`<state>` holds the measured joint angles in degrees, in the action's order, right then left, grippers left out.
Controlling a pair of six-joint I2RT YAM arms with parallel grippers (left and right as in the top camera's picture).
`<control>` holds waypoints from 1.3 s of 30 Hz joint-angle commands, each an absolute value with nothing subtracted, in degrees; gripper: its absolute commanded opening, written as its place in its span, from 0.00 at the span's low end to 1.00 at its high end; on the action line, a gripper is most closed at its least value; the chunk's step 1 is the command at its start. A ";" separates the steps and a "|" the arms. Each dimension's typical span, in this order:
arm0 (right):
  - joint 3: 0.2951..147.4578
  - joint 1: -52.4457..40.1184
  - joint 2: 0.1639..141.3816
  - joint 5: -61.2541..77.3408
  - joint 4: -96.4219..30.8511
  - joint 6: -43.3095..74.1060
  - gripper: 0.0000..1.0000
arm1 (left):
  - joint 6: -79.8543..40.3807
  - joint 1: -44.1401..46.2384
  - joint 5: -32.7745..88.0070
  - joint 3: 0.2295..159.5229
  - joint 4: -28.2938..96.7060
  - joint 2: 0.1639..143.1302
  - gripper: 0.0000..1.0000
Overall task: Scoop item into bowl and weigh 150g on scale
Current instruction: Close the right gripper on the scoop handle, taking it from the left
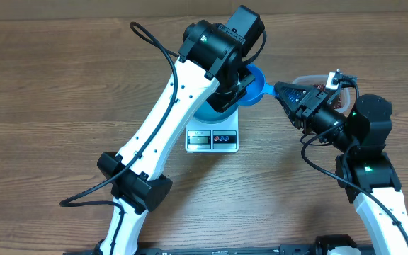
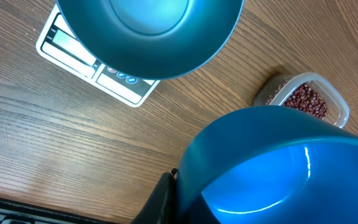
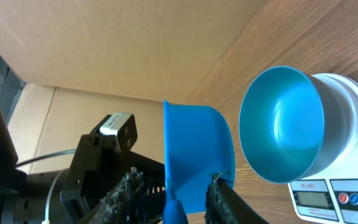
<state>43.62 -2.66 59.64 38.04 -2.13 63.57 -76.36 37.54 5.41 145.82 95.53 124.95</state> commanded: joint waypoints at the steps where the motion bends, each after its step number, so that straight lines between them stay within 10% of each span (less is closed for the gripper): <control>1: 44.71 -2.57 59.55 37.71 -1.76 62.94 0.33 | -77.14 38.48 5.58 146.74 95.35 124.07 0.04; 39: 44.71 -2.55 59.55 36.03 -3.27 62.52 0.04 | -76.73 39.51 5.34 146.74 95.77 124.07 0.04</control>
